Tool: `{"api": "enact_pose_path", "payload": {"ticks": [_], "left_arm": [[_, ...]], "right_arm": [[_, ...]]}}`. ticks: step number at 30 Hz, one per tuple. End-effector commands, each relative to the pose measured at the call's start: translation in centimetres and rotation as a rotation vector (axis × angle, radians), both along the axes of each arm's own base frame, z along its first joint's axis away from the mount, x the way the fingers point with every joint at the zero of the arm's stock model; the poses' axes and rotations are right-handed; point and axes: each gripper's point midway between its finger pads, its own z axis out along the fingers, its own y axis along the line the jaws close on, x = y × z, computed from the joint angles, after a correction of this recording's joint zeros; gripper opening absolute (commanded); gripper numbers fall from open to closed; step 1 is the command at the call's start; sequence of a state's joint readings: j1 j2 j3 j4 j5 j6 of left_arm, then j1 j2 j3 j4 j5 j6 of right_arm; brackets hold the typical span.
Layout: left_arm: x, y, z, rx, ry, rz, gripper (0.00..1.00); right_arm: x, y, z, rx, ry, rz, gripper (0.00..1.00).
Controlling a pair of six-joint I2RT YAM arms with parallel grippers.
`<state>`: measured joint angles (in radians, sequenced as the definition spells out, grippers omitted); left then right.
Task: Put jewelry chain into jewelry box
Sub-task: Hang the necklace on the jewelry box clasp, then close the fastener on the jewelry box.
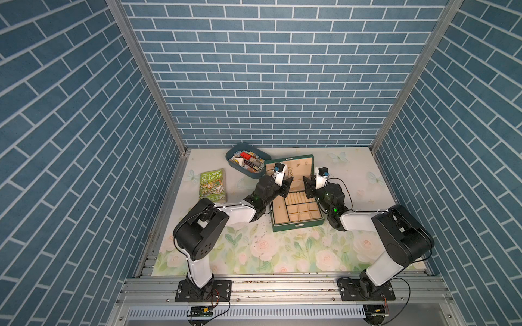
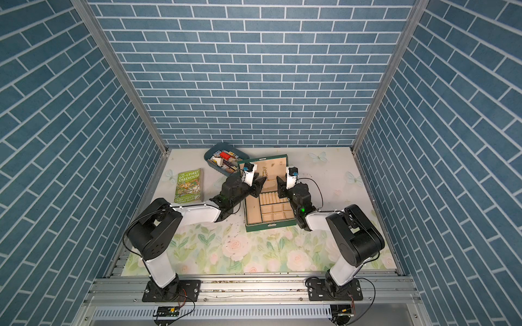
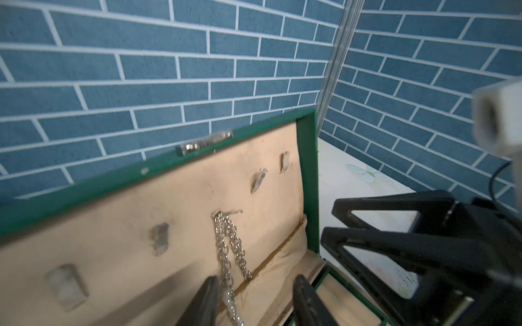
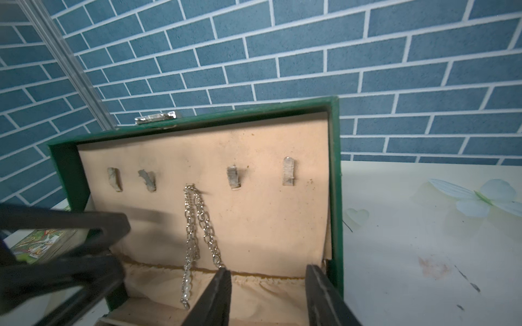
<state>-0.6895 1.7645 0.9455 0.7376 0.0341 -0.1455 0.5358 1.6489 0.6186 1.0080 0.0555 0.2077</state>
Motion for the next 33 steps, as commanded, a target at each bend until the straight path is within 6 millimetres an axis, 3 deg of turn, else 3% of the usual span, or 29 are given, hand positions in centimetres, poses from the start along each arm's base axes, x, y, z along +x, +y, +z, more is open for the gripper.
{"api": "enact_pose_path", "payload": {"ticks": [1,5,7,12,16,23,33], "left_arm": [[0.9,1.5,5.0,-0.034,-0.028,0.047,0.59],[3.7,2.7,7.8,-0.060,0.060,0.059,0.65],[5.8,3.2,8.3,-0.071,0.119,0.064,0.65],[9.3,3.3,6.9,-0.118,0.252,0.039,0.65],[11.4,2.6,4.7,-0.132,0.352,0.004,0.62],[13.2,1.1,3.4,-0.150,0.432,-0.046,0.60],[13.9,1.6,2.3,-0.148,0.468,-0.036,0.61]], "right_arm": [[-0.1,1.4,2.9,-0.050,-0.094,0.077,0.46],[-0.4,2.8,3.0,-0.134,-0.140,0.168,0.44],[-0.5,3.5,2.9,-0.161,-0.159,0.214,0.41],[0.4,4.5,2.4,-0.209,-0.163,0.241,0.22],[1.4,4.7,2.7,-0.222,-0.183,0.218,0.16],[1.8,5.6,1.6,-0.251,-0.177,0.259,0.16],[2.4,6.1,1.0,-0.255,-0.167,0.265,0.18]]}}
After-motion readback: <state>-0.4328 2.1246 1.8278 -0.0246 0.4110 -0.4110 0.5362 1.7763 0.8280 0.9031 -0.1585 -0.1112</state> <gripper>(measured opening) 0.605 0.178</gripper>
